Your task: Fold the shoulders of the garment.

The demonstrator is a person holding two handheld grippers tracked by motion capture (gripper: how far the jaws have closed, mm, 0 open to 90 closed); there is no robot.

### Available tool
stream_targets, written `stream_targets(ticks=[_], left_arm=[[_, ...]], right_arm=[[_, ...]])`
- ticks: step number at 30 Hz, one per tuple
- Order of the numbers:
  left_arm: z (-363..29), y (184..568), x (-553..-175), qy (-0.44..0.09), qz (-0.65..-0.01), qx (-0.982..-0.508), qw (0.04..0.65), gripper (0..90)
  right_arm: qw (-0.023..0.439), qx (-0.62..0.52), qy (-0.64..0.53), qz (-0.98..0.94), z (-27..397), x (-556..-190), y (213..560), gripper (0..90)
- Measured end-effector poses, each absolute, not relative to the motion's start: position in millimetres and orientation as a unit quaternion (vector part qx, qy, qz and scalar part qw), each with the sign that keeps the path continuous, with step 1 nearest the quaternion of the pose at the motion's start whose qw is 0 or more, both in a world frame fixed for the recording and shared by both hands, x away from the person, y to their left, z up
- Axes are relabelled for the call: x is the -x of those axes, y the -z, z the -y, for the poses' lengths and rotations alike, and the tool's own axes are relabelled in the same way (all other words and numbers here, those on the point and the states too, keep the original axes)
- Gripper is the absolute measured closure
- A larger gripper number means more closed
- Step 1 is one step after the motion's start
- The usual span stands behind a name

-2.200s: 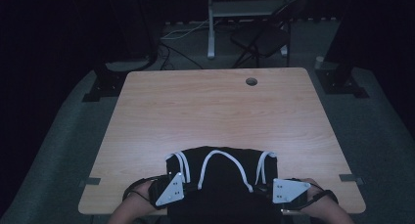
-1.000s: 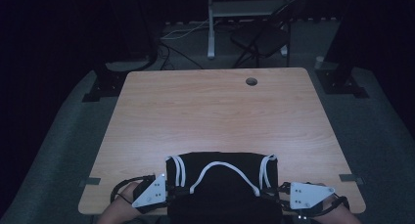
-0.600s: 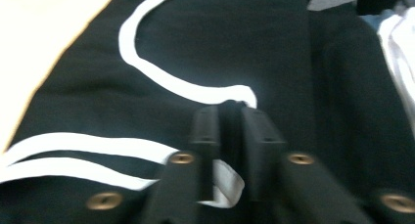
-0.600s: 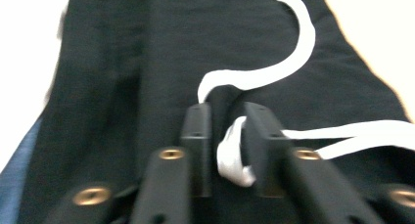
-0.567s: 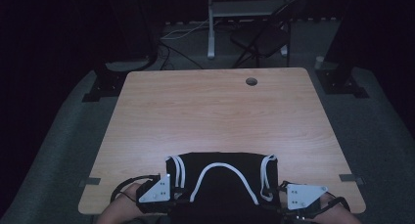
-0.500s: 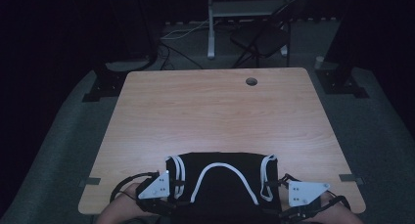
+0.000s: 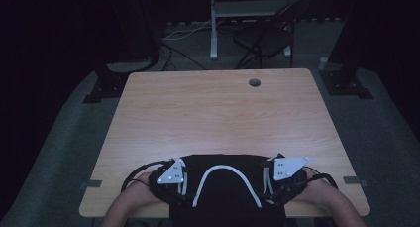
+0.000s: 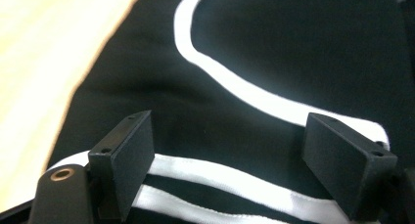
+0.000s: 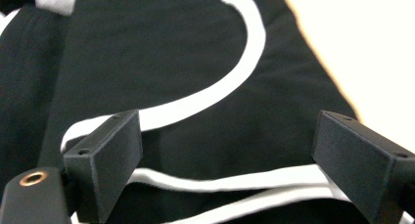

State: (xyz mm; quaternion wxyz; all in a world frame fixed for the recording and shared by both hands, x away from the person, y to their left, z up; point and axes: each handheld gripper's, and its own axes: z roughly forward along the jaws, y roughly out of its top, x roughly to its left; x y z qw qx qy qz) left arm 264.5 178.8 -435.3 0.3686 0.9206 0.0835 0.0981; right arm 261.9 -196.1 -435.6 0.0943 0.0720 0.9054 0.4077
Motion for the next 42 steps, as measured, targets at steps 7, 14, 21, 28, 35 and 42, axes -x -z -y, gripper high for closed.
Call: stream_targets(ticks=[7, 14, 21, 28, 35, 42], left_arm=[[-183.0, 437.9, -266.4, -0.086, -0.097, -0.917, 0.378, 19.9], [-183.2, 437.9, -265.5, -0.087, -0.101, -0.915, 0.381, 19.8], [-177.4, 429.3, -255.4, -0.085, -0.084, -0.910, 0.397, 19.9], [-173.1, 433.9, -254.3, -0.084, -0.079, -0.917, 0.381, 19.8], [-174.4, 436.0, -255.8, -0.075, -0.084, -0.918, 0.381, 19.8], [-175.1, 436.3, -256.5, -0.074, -0.085, -0.917, 0.382, 19.9]], right_arm=[[0.084, -0.085, -0.401, -0.908, 212.1, -255.4, 444.4, 11.3], [0.083, -0.116, -0.434, -0.890, 240.7, -244.0, 441.3, 11.4], [0.107, -0.064, -0.434, -0.893, 228.0, -223.3, 433.3, 13.2], [0.135, -0.050, -0.398, -0.906, 197.5, -222.1, 442.3, 13.2], [0.110, -0.069, -0.433, -0.892, 207.1, -225.8, 438.7, 13.0], [0.103, -0.111, -0.432, -0.889, 219.5, -238.9, 441.7, 13.0]])
